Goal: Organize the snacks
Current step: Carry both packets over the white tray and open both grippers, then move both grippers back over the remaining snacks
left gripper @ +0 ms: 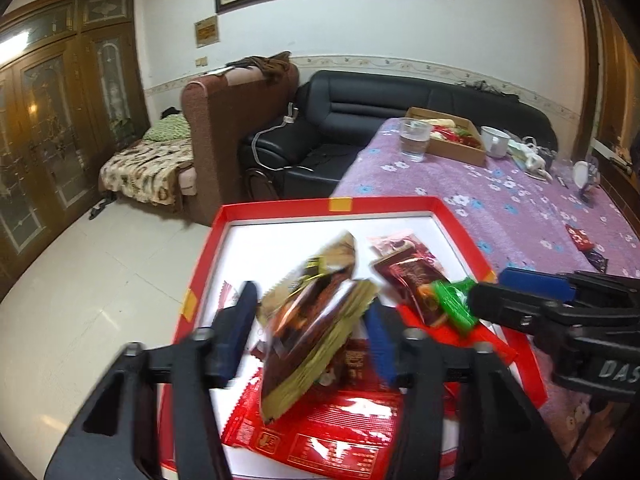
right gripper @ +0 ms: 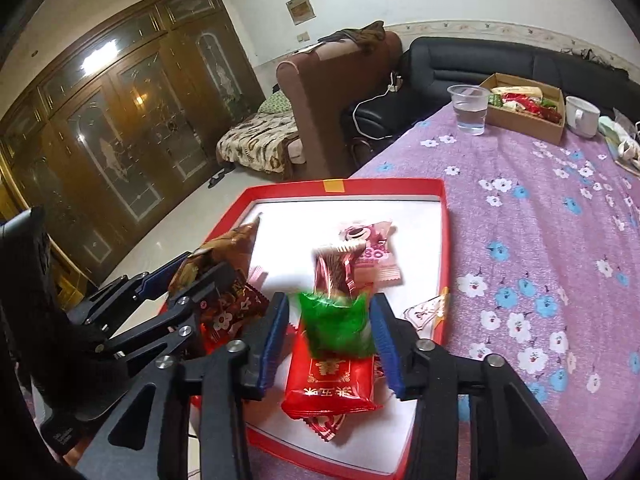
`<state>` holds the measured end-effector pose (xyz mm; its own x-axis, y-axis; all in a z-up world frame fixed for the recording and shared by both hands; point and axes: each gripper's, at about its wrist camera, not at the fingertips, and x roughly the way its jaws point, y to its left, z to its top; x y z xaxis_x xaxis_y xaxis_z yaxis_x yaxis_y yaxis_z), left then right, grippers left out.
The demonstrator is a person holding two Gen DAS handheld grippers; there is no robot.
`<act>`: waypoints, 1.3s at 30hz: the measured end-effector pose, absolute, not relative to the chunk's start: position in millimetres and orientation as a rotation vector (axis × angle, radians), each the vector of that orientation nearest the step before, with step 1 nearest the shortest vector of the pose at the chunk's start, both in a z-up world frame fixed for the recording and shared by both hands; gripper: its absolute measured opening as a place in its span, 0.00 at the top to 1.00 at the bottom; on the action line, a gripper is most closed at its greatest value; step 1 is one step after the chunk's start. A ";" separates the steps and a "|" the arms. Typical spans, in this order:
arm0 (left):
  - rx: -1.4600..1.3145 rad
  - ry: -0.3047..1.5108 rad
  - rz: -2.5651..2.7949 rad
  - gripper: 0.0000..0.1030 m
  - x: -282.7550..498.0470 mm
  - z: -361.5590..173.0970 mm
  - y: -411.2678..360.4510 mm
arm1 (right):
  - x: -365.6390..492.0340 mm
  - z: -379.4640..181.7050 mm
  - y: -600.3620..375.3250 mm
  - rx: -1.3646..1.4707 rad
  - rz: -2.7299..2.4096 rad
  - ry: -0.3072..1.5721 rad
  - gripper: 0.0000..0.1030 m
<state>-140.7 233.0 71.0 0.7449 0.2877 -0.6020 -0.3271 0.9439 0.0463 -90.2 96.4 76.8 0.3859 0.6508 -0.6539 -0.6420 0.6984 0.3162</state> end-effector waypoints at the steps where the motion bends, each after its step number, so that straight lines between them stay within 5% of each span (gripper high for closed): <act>1: -0.065 0.644 0.337 0.42 -141.7 71.0 233.9 | -90.1 77.4 94.4 0.019 0.826 0.833 0.54; 18: 0.048 0.685 0.188 0.40 -119.4 69.3 162.2 | -39.4 63.4 -7.6 0.197 0.636 0.869 0.46; 39: 0.259 0.778 -0.022 0.38 -98.6 57.3 45.5 | 27.7 51.0 -243.3 0.318 0.196 0.838 0.43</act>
